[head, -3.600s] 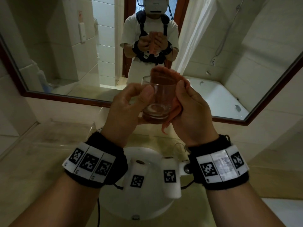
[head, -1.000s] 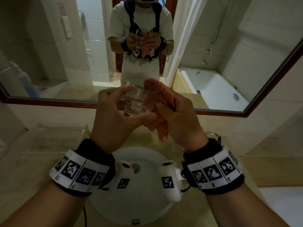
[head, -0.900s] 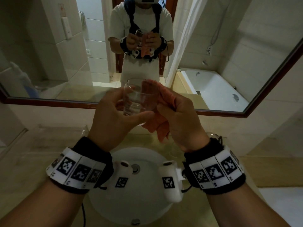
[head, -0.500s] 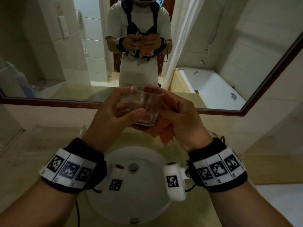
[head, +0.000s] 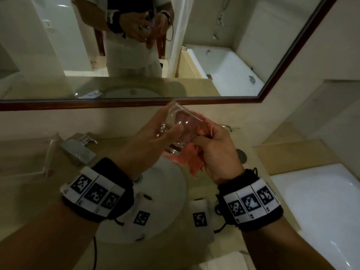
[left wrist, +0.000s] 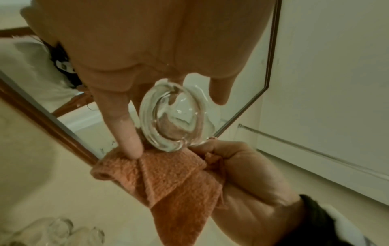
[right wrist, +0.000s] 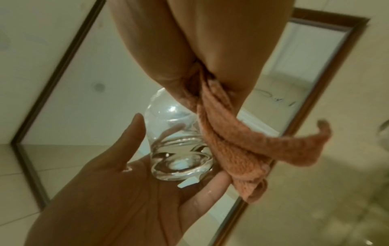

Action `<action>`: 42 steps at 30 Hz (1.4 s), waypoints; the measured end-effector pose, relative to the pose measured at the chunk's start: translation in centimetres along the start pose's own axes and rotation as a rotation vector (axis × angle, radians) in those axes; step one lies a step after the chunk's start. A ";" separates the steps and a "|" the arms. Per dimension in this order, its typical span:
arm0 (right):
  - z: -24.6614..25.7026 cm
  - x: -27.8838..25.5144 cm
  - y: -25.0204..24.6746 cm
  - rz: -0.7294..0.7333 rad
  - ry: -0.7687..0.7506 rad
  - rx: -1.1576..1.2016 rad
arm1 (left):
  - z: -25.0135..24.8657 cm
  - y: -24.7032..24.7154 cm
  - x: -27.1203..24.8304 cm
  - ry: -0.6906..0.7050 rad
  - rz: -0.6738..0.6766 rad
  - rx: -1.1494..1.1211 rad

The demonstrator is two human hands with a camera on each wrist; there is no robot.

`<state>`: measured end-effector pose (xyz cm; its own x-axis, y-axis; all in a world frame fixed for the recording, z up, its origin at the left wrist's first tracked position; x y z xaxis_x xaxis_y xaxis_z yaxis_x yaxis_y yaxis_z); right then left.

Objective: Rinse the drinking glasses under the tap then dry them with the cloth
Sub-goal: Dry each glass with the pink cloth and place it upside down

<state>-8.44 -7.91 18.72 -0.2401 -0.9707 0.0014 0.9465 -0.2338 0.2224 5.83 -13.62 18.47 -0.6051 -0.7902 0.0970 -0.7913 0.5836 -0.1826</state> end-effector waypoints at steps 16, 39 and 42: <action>-4.6 1.5 -28.2 -0.491 0.277 0.149 | 7.4 21.0 13.4 -0.302 -0.016 0.271; -13.4 3.3 -46.6 -0.762 0.480 0.062 | 20.2 36.2 29.0 -0.488 0.205 1.193; -13.7 3.2 -46.9 -0.762 0.502 0.043 | 20.6 36.3 29.4 -0.489 0.186 1.177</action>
<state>-50.70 -0.84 -5.09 -0.6655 -0.4660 -0.5830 0.5587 -0.8290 0.0248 -38.86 -19.55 -5.47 -0.4046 -0.8474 -0.3438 0.0053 0.3738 -0.9275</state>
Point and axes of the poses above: each hand's wrist, its own x-axis towards the middle knuckle, its own y-axis out of the palm, z = x × y, the point moved 3 cm from there along x, towards the middle knuckle, and after that the axes turned 8 degrees about x, right-handed, at the moved point
